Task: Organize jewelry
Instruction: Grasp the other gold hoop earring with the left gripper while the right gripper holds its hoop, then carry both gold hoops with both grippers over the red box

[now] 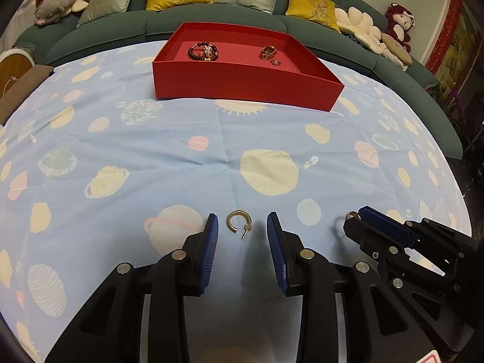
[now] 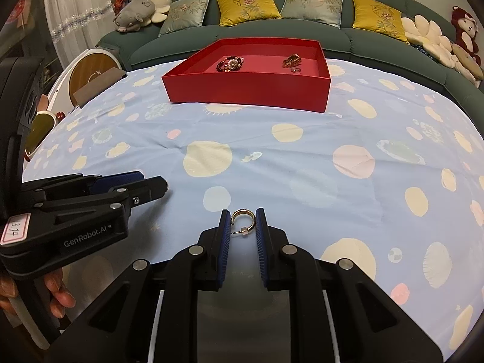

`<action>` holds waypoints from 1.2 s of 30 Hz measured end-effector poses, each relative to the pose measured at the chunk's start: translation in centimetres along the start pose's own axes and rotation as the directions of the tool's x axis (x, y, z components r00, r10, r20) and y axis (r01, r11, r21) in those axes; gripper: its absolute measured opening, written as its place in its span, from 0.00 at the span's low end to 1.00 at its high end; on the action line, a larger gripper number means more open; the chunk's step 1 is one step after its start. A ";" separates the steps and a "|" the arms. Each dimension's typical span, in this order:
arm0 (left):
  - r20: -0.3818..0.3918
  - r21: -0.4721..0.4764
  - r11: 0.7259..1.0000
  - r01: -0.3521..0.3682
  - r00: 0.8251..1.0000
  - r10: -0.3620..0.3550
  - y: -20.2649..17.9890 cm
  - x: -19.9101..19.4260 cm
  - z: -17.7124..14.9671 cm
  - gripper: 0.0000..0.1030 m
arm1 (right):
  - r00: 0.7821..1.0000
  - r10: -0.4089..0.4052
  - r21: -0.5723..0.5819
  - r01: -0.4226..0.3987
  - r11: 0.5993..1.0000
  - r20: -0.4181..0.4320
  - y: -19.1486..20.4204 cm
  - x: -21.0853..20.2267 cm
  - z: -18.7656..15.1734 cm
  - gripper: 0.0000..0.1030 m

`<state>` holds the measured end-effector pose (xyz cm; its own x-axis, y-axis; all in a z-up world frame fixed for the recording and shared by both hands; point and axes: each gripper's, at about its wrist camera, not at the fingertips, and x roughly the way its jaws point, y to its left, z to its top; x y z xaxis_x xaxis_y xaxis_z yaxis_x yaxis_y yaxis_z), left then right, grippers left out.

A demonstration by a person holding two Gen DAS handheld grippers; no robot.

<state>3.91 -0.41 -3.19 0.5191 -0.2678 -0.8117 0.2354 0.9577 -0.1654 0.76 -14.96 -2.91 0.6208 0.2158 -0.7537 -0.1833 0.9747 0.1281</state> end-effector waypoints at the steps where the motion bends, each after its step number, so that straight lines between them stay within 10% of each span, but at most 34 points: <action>1: -0.002 0.006 1.000 0.000 1.000 0.000 -0.1 0.2 -0.1 0.31 | 1.000 -0.001 0.002 0.001 1.000 0.000 -0.1 0.0 0.0 0.16; 7: 0.013 0.034 0.999 -0.013 1.000 0.012 -0.5 0.4 -0.4 0.14 | 1.000 -0.005 0.013 0.005 1.000 0.003 -0.5 -0.1 0.1 0.16; 36: 0.141 -0.024 1.000 0.012 0.990 -0.008 0.2 -4.6 5.0 0.13 | 0.994 0.013 0.043 -0.017 0.999 0.105 -0.4 -2.0 4.3 0.16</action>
<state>5.69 0.49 3.35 0.6276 -0.2879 -0.7233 0.2220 0.9567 -0.1881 2.88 -15.50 1.28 0.6951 0.2333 -0.6801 -0.1608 0.9724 0.1692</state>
